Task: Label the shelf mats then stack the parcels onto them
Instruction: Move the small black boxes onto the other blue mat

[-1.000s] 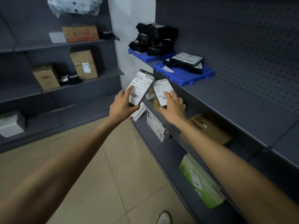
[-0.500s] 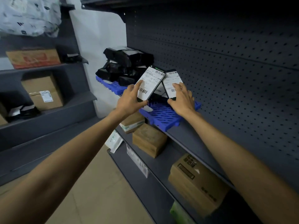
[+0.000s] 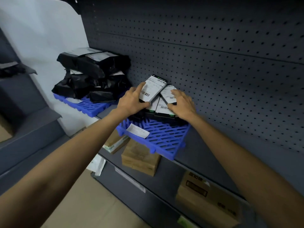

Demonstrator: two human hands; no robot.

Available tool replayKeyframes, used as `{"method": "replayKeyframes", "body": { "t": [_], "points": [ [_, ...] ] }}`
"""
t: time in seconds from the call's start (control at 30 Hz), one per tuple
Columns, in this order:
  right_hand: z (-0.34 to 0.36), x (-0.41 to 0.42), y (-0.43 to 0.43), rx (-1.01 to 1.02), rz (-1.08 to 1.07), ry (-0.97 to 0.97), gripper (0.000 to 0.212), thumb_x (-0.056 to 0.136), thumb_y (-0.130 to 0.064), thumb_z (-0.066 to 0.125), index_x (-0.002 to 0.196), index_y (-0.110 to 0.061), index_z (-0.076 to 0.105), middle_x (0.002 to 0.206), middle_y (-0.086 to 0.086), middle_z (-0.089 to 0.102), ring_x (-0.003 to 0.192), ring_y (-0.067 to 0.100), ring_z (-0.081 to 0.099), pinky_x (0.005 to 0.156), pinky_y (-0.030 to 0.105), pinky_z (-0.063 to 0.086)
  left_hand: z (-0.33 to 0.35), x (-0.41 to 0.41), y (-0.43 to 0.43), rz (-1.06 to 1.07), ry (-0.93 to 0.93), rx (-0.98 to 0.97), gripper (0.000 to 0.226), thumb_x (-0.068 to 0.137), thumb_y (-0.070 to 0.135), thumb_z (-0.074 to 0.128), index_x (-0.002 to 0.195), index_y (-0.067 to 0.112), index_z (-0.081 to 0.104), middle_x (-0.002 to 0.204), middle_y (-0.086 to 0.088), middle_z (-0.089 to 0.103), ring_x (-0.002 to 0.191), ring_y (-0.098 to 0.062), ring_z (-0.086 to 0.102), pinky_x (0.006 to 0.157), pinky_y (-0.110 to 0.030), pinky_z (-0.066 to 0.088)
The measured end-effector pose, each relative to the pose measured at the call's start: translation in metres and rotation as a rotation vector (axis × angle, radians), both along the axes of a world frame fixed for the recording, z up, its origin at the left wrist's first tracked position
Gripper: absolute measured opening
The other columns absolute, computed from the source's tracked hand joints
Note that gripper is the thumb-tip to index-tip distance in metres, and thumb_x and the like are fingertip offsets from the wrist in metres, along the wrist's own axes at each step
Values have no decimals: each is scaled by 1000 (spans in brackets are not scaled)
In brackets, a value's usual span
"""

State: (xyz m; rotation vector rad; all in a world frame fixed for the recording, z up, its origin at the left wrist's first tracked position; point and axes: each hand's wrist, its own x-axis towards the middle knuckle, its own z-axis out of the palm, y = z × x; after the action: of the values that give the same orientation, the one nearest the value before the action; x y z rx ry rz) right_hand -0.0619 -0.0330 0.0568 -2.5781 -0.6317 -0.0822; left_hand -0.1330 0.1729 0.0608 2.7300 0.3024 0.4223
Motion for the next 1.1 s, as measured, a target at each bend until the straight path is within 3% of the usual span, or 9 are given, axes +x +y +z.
{"method": "replayKeyframes", "body": {
  "t": [0.17,0.33,0.57,0.77,1.1],
  "points": [
    [-2,4,23,-112,-43,-39,71,91,-44,57,153,-25,26,157,6,31,137,37,33,110,48,32,-8,25,33,-77,31,-15,86,83,57,65,153,39,18,146,-8,39,126,-34,49,91,-47,46],
    [-2,-4,50,-128,43,-198,68,91,-43,59,151,-27,30,155,1,35,141,27,29,114,46,21,-19,33,51,-173,0,-31,73,85,66,55,147,32,34,146,-5,36,124,-34,51,95,-49,48],
    [-10,-19,72,-122,140,-102,59,98,-32,53,152,-31,28,158,-4,31,146,17,26,117,50,5,-26,25,58,-287,-19,-43,66,94,69,33,148,31,38,146,1,39,129,-27,47,99,-47,45],
    [-7,-18,65,-114,118,-74,58,100,-34,51,152,-28,28,148,3,46,141,21,34,116,48,11,-25,16,51,-391,-72,-22,62,96,64,28,145,29,43,148,1,39,131,-31,44,102,-51,43],
    [1,-16,34,-184,127,-46,61,101,-38,49,156,-25,25,155,5,38,144,22,32,118,43,24,-26,11,30,-455,-204,117,58,96,63,30,140,29,50,136,7,47,117,-23,49,79,-44,53]
  ]
}}
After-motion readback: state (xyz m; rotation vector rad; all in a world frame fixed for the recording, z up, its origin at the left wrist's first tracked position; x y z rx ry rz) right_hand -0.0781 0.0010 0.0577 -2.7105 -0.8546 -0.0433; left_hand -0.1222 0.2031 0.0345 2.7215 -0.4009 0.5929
